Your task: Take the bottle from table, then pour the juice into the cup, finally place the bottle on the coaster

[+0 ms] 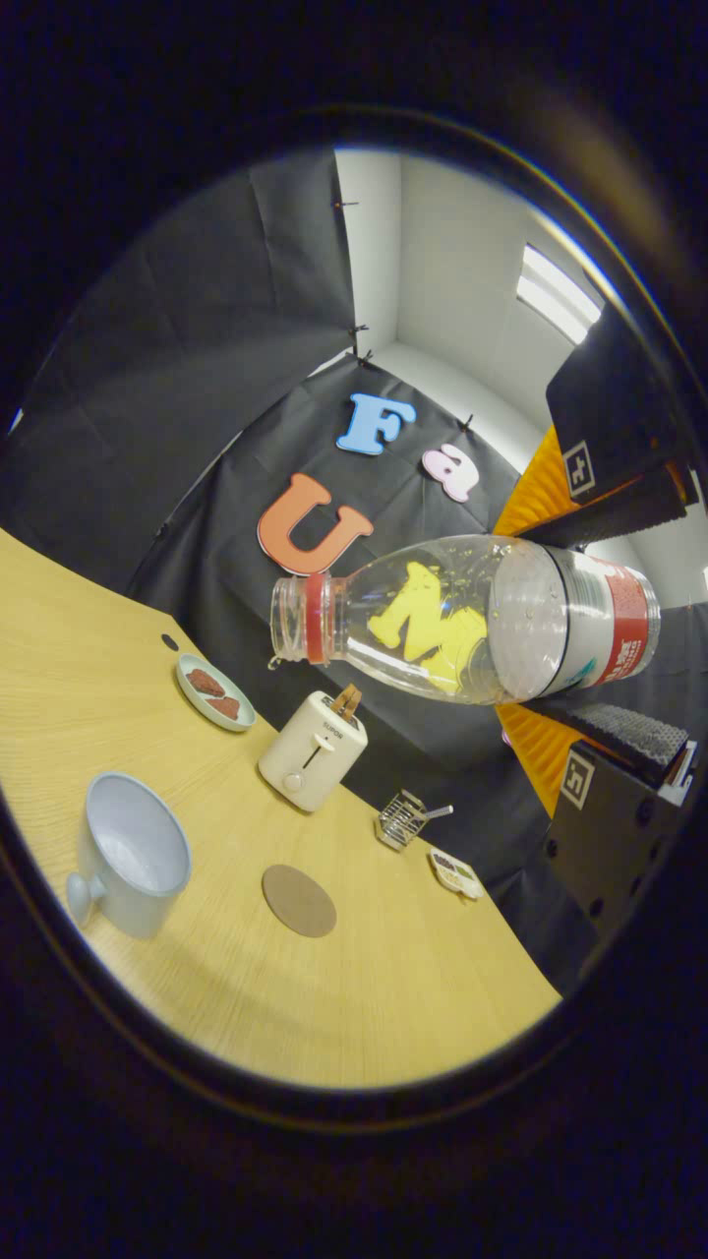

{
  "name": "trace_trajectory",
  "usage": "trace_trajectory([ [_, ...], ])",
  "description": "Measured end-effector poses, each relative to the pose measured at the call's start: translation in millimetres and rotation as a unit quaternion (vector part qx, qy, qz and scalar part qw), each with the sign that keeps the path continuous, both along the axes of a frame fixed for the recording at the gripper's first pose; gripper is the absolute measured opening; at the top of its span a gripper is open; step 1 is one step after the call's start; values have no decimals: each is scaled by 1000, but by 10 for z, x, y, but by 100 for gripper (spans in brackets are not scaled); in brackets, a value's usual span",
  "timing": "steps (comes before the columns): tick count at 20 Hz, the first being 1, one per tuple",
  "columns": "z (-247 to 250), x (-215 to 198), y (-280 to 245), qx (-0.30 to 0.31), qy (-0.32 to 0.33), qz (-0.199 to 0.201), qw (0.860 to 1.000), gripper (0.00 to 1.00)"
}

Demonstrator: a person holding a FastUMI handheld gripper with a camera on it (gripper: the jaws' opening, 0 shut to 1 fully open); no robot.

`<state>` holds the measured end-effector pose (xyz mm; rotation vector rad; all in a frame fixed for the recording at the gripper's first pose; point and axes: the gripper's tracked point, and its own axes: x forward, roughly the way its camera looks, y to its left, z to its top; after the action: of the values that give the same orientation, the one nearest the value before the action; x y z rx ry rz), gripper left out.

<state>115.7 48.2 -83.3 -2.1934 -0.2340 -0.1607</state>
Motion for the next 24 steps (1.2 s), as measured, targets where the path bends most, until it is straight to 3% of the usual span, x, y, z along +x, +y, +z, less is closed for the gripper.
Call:
trace_trajectory([
  [9,-228,66,-19,9,19,-4,1000,78],
  [12,-167,72,-132,71,25,-16,997,78],
  [16,-129,61,-147,176,40,-14,984,79],
  [18,-166,48,-176,253,57,-20,966,79],
  [21,-170,56,-129,362,87,-23,928,79],
  [24,-211,41,-59,456,118,-21,882,79],
])
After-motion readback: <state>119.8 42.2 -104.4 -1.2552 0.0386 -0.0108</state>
